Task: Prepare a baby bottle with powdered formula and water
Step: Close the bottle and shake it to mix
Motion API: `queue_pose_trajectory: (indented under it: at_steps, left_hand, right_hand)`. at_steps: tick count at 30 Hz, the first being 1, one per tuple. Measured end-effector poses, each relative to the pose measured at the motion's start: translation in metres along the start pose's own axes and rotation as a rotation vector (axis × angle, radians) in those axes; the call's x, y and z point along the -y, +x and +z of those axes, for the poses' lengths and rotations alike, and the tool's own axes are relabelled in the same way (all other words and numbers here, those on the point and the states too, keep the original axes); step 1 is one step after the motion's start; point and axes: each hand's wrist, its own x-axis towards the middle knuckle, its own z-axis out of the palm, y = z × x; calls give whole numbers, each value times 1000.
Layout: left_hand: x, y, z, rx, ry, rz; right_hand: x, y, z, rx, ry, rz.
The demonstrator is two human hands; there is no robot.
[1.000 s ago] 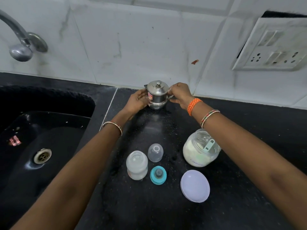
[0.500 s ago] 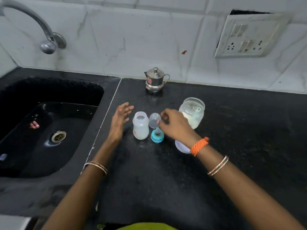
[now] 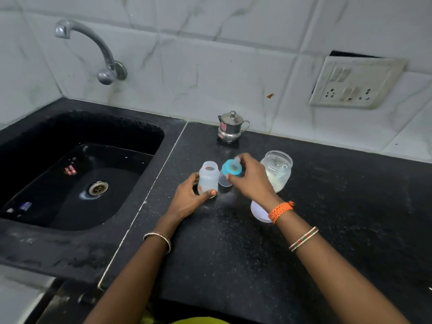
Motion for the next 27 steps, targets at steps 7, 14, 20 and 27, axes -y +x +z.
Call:
queue_pose_trajectory:
  at_steps: [7, 14, 20, 27]
  left_hand:
    - [4, 4, -3, -10, 32, 1]
    - [6, 4, -3, -13, 35, -13]
    - [6, 4, -3, -10, 46, 0]
    - [5, 4, -2, -22, 67, 6]
  right_hand:
    - [38, 31, 3, 256, -157, -141]
    - [49, 55, 9, 431, -435, -246]
    - [64, 54, 14, 317, -682, -250]
    - [71, 40, 2, 240, -919, -216]
